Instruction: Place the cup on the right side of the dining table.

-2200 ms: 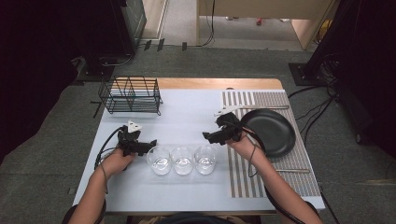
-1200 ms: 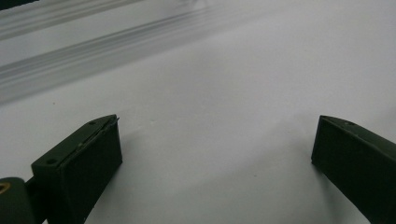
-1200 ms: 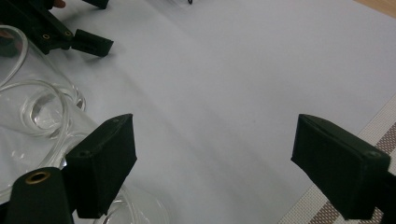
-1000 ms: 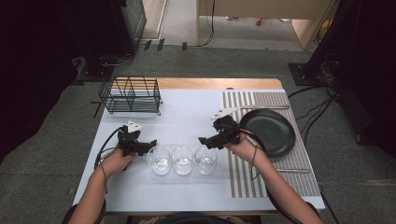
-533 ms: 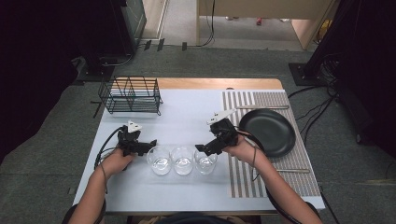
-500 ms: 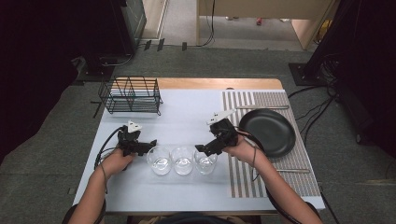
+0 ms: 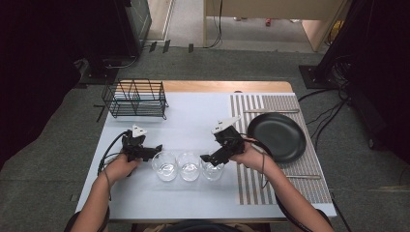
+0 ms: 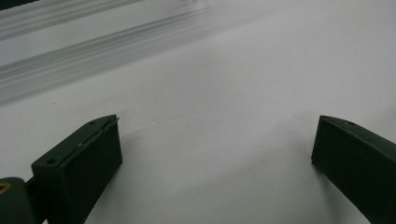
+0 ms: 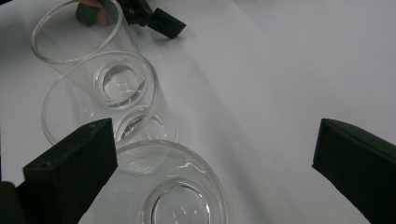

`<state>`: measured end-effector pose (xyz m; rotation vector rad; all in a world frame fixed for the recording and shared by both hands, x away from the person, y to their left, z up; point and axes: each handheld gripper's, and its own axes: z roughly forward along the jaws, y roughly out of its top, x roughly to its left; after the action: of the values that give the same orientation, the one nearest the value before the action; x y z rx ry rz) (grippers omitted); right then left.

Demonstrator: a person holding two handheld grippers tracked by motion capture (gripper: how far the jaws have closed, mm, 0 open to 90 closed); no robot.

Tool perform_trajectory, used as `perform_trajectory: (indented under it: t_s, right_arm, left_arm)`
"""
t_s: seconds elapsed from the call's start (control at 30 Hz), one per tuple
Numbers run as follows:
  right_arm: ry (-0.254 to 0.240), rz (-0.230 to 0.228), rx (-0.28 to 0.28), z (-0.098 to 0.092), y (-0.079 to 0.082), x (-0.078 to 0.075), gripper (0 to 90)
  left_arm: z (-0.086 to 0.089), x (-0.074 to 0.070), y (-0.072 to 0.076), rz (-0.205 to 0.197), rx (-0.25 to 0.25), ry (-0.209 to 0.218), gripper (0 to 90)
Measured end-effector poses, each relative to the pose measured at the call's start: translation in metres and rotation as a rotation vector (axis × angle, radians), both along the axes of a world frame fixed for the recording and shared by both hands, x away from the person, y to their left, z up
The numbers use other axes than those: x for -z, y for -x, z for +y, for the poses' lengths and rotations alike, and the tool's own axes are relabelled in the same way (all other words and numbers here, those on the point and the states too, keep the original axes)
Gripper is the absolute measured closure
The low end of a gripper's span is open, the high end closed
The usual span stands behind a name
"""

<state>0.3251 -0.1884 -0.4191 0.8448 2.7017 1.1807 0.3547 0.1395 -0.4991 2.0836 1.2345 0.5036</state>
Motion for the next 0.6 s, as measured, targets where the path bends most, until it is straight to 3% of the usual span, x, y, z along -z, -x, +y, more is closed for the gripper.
perform_trajectory:
  t_s: [0.6]
  right_arm:
    - [-0.005,-0.005,-0.085,0.0071,0.0085,0.0015,0.0]
  left_arm:
    - [0.0001,0.0,-0.0001,0.0,0.001,-0.001,1.5]
